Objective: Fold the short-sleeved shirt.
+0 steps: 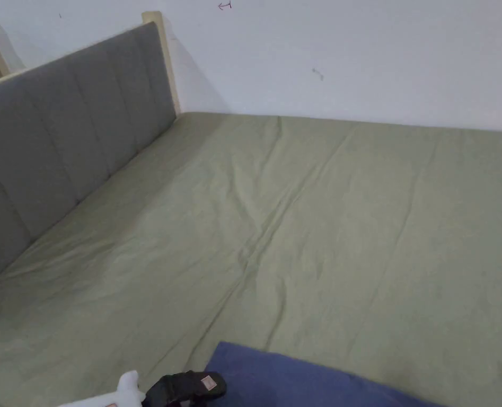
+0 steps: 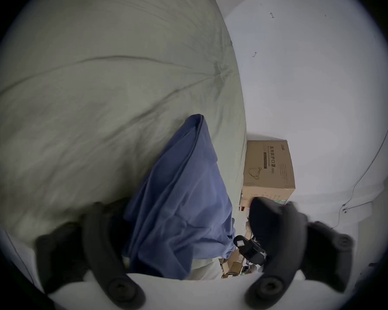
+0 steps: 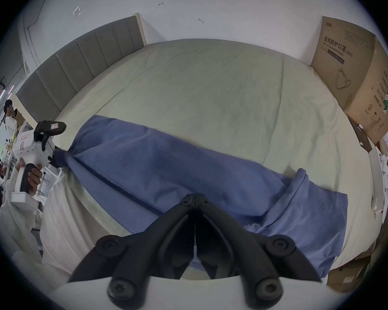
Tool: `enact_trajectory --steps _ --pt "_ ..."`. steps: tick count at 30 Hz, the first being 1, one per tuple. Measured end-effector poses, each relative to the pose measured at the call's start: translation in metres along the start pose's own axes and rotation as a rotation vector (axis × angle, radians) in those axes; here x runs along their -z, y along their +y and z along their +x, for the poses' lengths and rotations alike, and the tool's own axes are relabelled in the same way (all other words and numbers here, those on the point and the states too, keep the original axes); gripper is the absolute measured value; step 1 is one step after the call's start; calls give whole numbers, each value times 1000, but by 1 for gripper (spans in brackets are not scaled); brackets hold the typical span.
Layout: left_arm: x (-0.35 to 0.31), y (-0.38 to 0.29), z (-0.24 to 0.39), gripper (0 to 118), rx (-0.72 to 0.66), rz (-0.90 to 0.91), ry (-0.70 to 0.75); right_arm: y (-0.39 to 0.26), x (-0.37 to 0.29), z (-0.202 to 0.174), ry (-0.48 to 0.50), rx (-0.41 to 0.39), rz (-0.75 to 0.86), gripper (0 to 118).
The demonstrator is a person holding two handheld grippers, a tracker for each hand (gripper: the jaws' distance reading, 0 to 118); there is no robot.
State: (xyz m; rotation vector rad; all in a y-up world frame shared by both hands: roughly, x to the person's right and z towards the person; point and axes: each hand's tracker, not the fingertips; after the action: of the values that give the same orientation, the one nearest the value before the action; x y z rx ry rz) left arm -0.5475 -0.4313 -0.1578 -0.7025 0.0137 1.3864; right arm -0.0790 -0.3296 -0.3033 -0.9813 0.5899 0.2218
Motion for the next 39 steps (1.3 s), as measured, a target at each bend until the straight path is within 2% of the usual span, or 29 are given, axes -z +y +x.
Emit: enact_trajectory --steps 1,3,4,6,10,15,19,20,25,29,31,33,34,36,37,38,39 --pt "5 4 -2 83 8 -1 20 -1 2 0 1 0 -10 0" --pt "20 7 -14 18 -50 -31 82 -2 5 -1 -2 -8 -21 0" --pt "28 8 -20 11 -61 -35 117 -3 3 -3 -3 -14 -27 0" --pt "22 7 -12 11 -37 -8 54 -5 0 -3 -2 -21 -30 0" --pt "15 -14 38 10 185 11 232 -6 -5 9 5 16 -25 0" --pt "20 -48 128 10 498 10 232 -10 -21 28 -16 91 18 0" --pt "49 -99 205 10 825 -26 273 -20 -35 51 -35 175 49 0" --pt "58 -111 216 10 872 -42 276 -23 -39 57 -39 184 50 0" --pt "113 -179 252 10 1051 -224 190 -49 -62 94 -122 291 81 0" --pt "163 -219 245 11 1077 -392 161 -73 -71 125 -151 440 85 0" --pt "184 -233 237 11 1093 -394 153 -84 -74 135 -180 474 76 0" --pt "204 -239 225 14 1089 -423 136 -93 -77 141 -203 495 77 0" --pt "212 -243 220 33 1083 -435 146 -98 -78 145 -203 508 77 0" --pt "221 -248 212 95 1083 -438 163 -104 -78 148 -220 544 74 0" --pt "224 -247 209 118 1077 -439 199 -106 -78 149 -219 555 70 0" --pt "222 -246 209 118 1069 -435 201 -108 -78 149 -217 564 70 0" --pt "215 -242 212 112 1052 -427 192 -109 -78 149 -218 573 74 0"
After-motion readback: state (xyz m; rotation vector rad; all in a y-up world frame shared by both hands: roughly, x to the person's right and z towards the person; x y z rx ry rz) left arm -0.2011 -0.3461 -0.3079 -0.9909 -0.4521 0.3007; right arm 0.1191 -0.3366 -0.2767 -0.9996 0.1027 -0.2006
